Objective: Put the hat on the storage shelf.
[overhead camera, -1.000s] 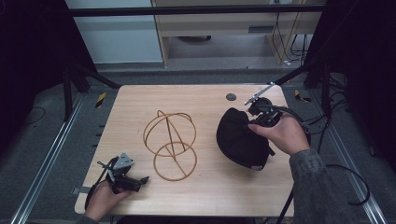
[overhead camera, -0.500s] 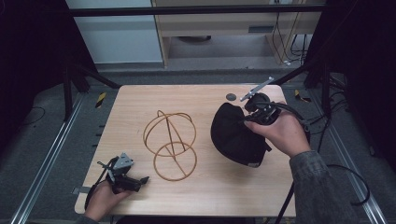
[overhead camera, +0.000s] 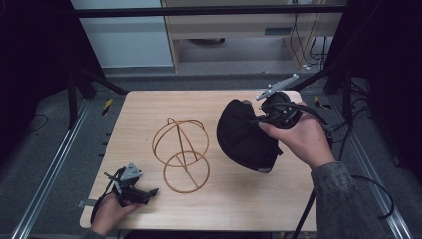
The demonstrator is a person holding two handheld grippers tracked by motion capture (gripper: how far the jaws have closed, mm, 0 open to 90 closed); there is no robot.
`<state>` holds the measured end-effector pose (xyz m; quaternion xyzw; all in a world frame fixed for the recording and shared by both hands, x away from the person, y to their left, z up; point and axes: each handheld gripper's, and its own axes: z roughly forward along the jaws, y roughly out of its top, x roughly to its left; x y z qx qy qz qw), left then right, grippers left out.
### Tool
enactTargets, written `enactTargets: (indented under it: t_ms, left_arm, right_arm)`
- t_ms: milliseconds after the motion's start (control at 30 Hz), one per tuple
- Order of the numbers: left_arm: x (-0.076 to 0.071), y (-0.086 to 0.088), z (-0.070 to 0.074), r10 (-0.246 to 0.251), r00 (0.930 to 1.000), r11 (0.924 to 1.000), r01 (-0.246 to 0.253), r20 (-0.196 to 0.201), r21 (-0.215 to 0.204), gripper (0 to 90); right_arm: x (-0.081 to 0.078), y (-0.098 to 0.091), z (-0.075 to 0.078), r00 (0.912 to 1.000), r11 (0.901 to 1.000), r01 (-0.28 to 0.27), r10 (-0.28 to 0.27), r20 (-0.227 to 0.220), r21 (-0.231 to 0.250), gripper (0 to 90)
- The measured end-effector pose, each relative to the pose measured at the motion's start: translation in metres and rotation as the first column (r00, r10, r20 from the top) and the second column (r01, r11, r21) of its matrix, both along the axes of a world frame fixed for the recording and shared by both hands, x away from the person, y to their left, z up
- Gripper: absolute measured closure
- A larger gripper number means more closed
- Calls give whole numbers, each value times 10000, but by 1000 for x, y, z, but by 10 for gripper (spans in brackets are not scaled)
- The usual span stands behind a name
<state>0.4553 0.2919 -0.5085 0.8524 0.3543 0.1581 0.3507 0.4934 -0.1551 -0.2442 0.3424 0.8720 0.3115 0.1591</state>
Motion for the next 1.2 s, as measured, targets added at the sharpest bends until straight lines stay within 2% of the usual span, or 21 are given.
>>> enactTargets:
  t_ms: [267,533,833,1200]
  left_arm:
    - [0,0,0,0,10000,10000,0,1,0,0]
    - [0,0,0,1,10000,10000,-1,2,-2,0]
    - [0,0,0,2,10000,10000,-2,1,0,0]
    - [0,0,0,30,10000,10000,-30,-1,-2,0]
  right_arm:
    - [-5,3,11,9997,9999,-86,84,243,88,761]
    - [-10,4,21,9985,9986,-133,104,542,521,763]
    - [-15,9,39,9947,9977,-221,155,1013,647,765]
    - [-20,19,53,9887,9966,-426,320,1462,701,766]
